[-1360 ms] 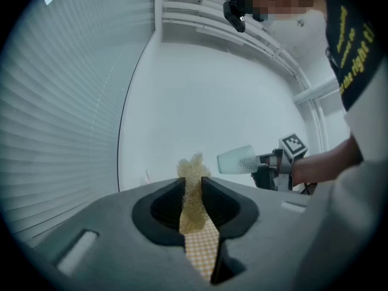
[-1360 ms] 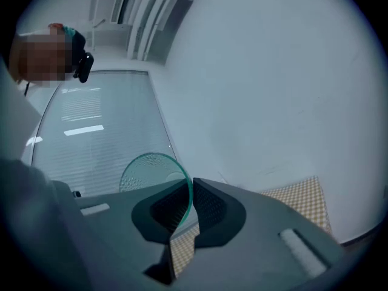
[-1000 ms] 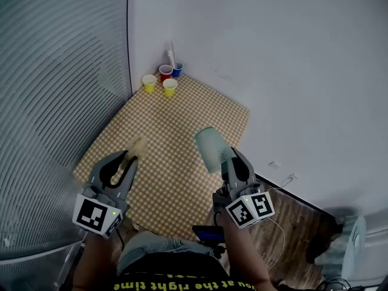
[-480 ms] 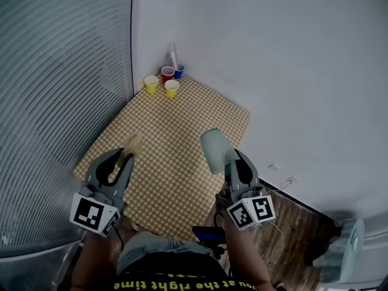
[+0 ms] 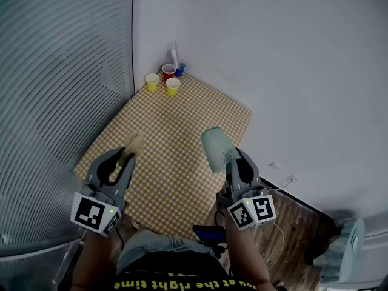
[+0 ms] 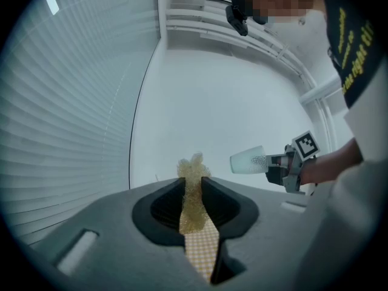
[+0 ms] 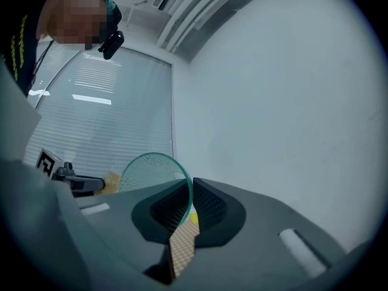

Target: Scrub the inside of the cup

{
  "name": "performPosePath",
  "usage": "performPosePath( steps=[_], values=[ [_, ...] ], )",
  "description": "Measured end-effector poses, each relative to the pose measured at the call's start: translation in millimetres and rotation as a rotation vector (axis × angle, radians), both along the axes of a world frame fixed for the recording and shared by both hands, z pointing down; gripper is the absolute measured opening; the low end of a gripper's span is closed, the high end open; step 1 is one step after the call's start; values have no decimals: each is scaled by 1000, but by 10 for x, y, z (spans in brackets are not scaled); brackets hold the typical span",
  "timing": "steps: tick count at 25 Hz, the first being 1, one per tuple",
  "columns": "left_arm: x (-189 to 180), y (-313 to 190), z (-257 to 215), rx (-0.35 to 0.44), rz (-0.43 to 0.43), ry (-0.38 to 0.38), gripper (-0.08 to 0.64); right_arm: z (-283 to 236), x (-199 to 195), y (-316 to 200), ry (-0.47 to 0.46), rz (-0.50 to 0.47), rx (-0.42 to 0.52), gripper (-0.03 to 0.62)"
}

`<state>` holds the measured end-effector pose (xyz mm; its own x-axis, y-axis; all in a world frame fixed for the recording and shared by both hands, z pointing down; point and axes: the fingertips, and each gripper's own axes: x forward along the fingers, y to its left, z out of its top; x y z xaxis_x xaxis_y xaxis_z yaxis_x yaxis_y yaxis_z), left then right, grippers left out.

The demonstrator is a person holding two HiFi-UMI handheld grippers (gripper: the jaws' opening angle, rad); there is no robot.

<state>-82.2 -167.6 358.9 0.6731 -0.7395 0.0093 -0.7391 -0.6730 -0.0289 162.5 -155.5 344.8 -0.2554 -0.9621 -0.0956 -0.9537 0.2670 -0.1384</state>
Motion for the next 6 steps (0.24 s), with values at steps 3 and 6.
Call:
performPosePath(
  steps=[3,6],
  values=[
    [-1,-5,11,-3,-1,1,86,15,-4,-5,-3,0,-1,23],
    [3,-6,21,-2,0,3,86,19,1,-3,-9,1,2,23]
  ],
)
